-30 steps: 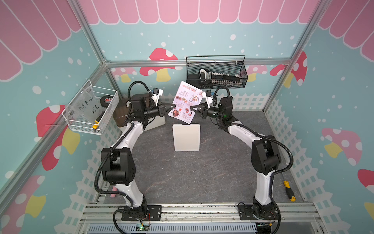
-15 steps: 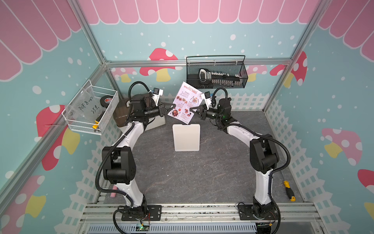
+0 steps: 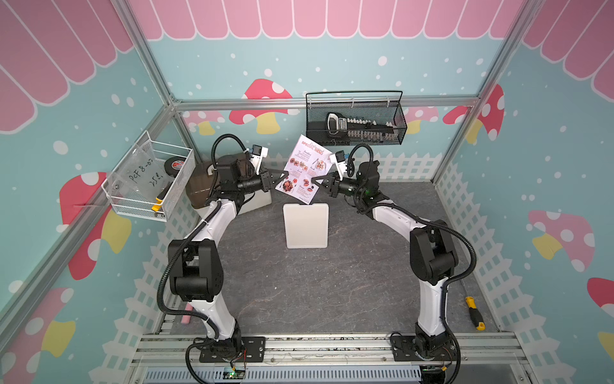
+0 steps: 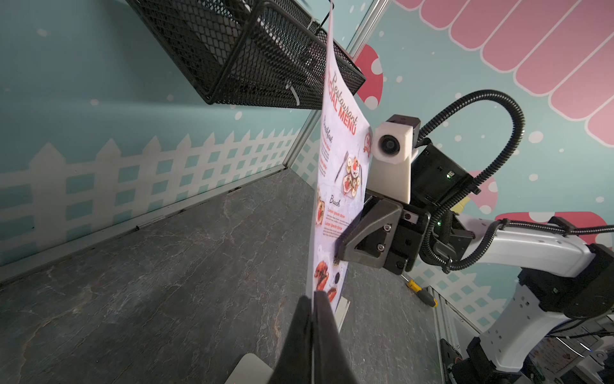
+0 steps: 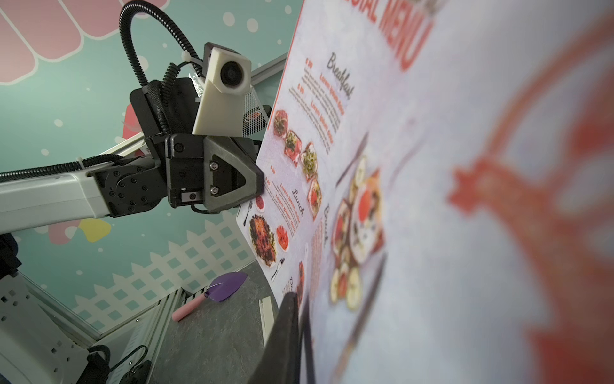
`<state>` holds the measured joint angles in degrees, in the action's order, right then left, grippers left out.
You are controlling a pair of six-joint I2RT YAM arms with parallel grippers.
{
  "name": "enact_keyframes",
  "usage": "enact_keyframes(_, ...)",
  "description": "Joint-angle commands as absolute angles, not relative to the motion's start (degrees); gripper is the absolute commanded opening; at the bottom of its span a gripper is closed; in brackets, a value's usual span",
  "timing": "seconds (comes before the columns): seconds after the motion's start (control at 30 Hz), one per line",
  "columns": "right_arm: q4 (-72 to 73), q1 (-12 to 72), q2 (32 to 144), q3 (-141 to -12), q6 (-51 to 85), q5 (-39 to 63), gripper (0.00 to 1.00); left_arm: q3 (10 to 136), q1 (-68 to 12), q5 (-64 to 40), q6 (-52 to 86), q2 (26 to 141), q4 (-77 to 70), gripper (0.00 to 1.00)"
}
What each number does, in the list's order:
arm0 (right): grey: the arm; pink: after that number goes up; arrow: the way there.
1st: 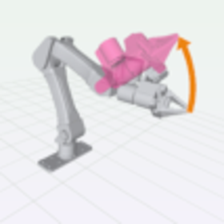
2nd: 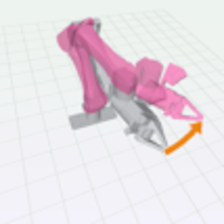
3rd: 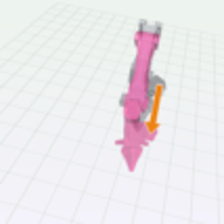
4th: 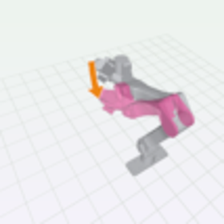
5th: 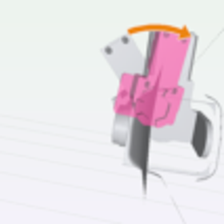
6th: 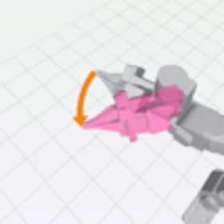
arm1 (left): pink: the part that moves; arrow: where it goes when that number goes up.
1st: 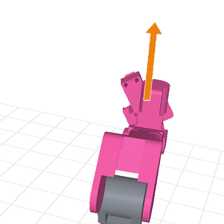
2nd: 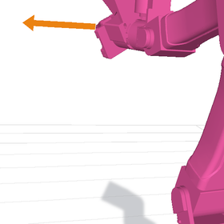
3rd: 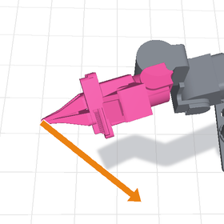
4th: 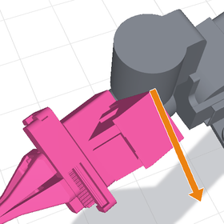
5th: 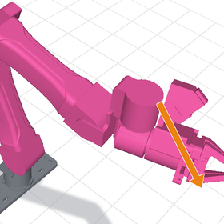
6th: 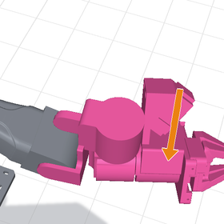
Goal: Insert the menus into the narrow rack
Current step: Insert the menu into the narrow rack.
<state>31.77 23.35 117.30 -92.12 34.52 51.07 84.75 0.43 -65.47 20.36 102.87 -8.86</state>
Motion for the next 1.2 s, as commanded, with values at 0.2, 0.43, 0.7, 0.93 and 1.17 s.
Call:
enact_keyframes(0.2,29.23,23.73,115.27,-90.11,32.43,52.21,0.11,82.64,0.89,-66.67,17.97,101.74,-6.94,0.00)
enact_keyframes(0.43,27.80,23.73,114.33,-89.83,32.03,52.12,0.11,82.00,0.87,-66.82,17.67,100.85,-6.28,0.00)
enact_keyframes(0.7,25.08,23.69,113.76,-91.20,30.96,51.53,0.11,82.53,0.87,-66.27,18.24,100.20,-6.34,0.00)
enact_keyframes(0.93,21.87,23.73,114.30,-93.16,30.29,51.73,0.11,82.53,0.88,-66.14,18.37,99.77,-5.80,0.00)
enact_keyframes(1.17,18.64,23.71,113.63,-94.27,29.09,51.40,0.11,82.62,0.88,-65.91,19.33,99.15,-6.33,0.00)
